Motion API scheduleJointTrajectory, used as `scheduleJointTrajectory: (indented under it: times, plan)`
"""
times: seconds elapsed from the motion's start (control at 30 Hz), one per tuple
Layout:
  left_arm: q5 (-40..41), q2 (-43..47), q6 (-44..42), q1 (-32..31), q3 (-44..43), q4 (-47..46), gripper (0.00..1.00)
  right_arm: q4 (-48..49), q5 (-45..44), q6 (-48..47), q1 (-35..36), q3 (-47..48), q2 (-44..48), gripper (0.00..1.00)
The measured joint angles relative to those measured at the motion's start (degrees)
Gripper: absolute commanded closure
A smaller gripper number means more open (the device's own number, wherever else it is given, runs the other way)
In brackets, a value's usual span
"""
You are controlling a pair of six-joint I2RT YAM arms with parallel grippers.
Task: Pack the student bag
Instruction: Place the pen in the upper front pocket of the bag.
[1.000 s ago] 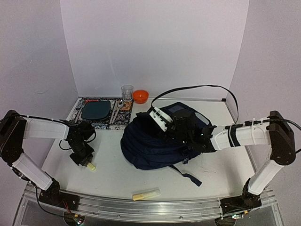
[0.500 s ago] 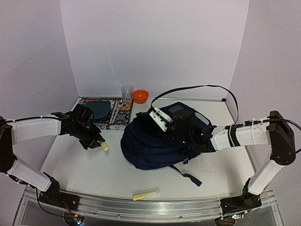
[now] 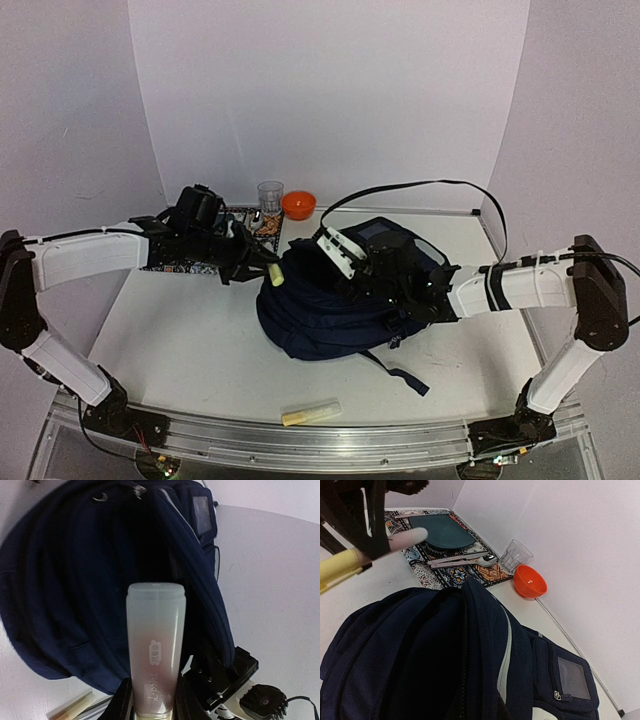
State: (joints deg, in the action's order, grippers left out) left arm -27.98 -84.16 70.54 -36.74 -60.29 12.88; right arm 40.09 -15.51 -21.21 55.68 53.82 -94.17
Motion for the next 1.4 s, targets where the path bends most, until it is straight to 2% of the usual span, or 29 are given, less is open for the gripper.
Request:
scheduleJointTrajectory:
  times: [0.33, 0.43, 0.5, 0.8, 0.87, 1.13, 1.4]
  plan:
    - [-4.4, -13.3, 3.3, -2.6, -7.4, -5.9, 1.00, -1.6, 1.3, 0.1, -0.1, 0.9, 0.0, 1.00]
    - [-4.3, -15.5, 5.2, -2.6, -9.4, -7.4, 0.97, -2.0, 1.7, 0.2, -0.2, 1.2, 0.0, 1.00]
    - [-4.2, -16.7, 6.4, -2.6, -10.5, -8.6, 0.90, -2.1, 2.0, 0.3, -0.2, 1.2, 0.0, 1.00]
    - [-2.3, -19.8, 9.9, -2.7, -12.2, -10.4, 0.40, -2.1, 1.8, 0.9, -0.4, 1.2, 0.0, 1.00]
    - [-1.8, -19.8, 10.2, -2.7, -12.1, -10.3, 0.34, -1.9, 1.6, 0.9, -0.4, 1.2, 0.0, 1.00]
    - [0.7, -17.8, 6.1, -2.7, -10.7, -9.1, 0.18, -1.7, 0.9, 0.9, -0.4, 1.3, 0.0, 1.00]
    - [4.0, -8.6, -9.1, -2.7, -8.7, -1.5, 0.08, -1.9, 0.5, 1.0, -0.4, 1.3, 0.0, 1.00]
